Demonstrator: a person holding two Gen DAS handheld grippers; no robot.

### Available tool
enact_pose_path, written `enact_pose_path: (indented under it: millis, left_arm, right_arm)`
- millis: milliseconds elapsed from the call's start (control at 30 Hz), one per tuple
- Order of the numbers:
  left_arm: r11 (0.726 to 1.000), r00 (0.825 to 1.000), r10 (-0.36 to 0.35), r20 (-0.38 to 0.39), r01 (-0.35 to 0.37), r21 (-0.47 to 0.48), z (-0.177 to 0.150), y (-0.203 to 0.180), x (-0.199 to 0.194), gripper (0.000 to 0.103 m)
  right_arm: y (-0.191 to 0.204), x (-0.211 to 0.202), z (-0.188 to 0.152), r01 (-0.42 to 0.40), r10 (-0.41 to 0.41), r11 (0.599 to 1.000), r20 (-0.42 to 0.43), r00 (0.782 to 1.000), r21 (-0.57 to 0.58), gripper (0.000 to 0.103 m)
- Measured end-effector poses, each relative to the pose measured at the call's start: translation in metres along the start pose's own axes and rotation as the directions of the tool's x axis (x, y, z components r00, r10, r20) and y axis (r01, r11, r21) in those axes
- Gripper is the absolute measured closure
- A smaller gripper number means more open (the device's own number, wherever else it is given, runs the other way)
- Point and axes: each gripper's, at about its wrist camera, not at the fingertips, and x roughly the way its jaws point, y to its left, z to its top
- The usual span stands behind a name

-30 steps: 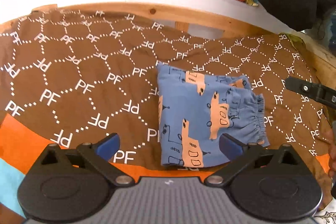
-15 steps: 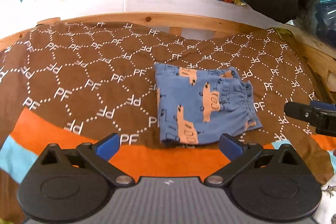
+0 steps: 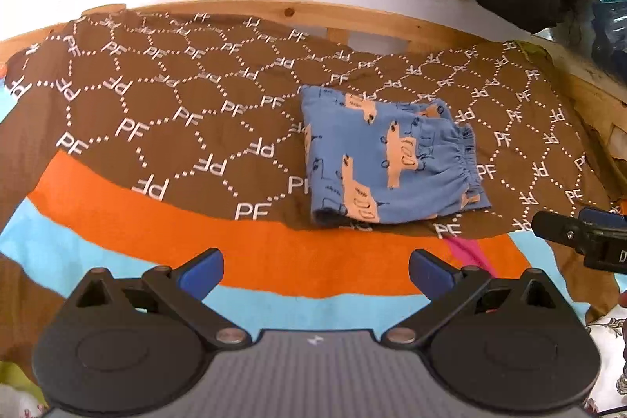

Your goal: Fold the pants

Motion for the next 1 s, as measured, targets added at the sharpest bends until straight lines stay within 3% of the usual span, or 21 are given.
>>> enact_pose_path:
  millis: [167, 1000]
  left_arm:
    - [0.999, 1.000, -0.002, -0.011, 0.001, -0.035, -0.0010, 0.0043, 0.0028, 0.000]
    - [0.999, 1.000, -0.013, -0.026, 0.012, -0.030, -0.0025, 0.0011, 0.0030, 0.000]
  right_arm:
    - [-0.0039, 0.0050, -0.0028, -0.025, 0.026, 0.999, -0.028, 0.999, 0.036, 0.001]
    - [-0.0038, 0.0094, -0.0056, -0.047, 0.050, 0.998, -0.062, 0.997, 0.044, 0.001]
